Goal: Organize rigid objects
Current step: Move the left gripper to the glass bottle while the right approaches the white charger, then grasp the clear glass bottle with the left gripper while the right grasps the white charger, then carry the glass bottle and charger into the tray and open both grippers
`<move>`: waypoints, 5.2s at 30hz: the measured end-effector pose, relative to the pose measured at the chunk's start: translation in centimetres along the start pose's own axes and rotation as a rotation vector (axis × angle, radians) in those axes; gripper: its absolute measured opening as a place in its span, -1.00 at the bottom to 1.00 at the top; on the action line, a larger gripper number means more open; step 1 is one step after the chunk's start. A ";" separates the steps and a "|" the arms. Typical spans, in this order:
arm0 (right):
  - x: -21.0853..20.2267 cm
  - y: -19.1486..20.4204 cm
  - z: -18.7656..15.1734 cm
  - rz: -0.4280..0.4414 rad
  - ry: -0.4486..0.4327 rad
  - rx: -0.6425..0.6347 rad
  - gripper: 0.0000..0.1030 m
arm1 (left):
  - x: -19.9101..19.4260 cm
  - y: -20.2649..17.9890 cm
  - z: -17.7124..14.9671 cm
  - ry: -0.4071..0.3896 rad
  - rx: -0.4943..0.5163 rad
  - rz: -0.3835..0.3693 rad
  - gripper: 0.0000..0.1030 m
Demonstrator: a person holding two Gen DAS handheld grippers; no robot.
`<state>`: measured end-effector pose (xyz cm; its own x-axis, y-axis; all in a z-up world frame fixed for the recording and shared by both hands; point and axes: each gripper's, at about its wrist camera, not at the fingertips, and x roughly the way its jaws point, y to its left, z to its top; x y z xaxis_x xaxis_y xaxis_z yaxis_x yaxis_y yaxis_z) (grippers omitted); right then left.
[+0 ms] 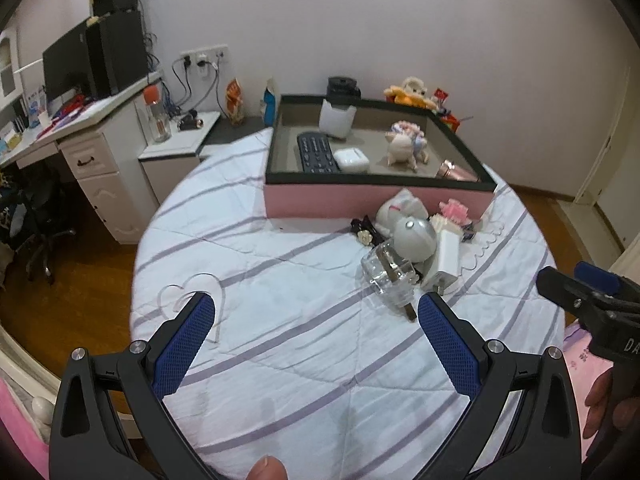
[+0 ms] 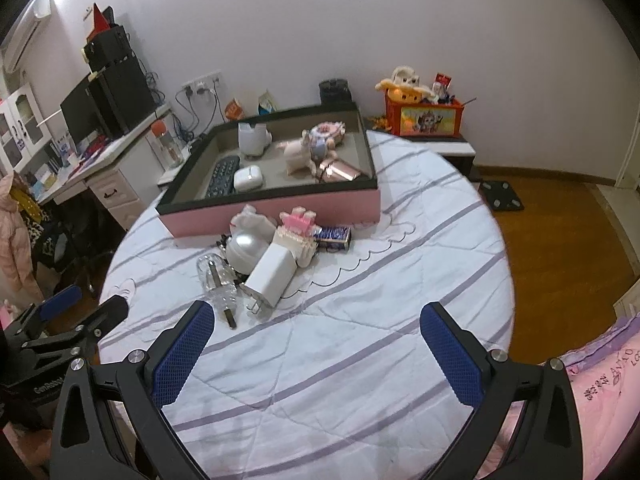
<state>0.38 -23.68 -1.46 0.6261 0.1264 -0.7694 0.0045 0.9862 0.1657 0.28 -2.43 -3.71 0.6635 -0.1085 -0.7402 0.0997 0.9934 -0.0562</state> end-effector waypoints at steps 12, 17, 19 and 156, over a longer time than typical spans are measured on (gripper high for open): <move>6.1 0.4 1.7 0.062 0.084 0.038 0.88 | 5.2 -1.3 0.6 0.050 0.033 -0.001 0.99; 8.3 1.4 2.1 0.075 0.121 0.018 0.54 | 6.1 -0.9 0.7 0.062 0.031 0.015 0.99; 9.0 1.5 2.0 0.079 0.138 0.023 0.35 | 6.4 -0.8 0.8 0.062 0.032 0.021 0.99; 3.3 5.2 13.2 -0.031 -0.146 -0.190 0.75 | 0.7 1.9 12.4 -0.210 0.022 0.028 0.99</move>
<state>12.78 -19.56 4.98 0.7342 0.0927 -0.6726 -0.1129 0.9935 0.0137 10.09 -1.05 3.98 0.8057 -0.0883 -0.5857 0.0938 0.9954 -0.0210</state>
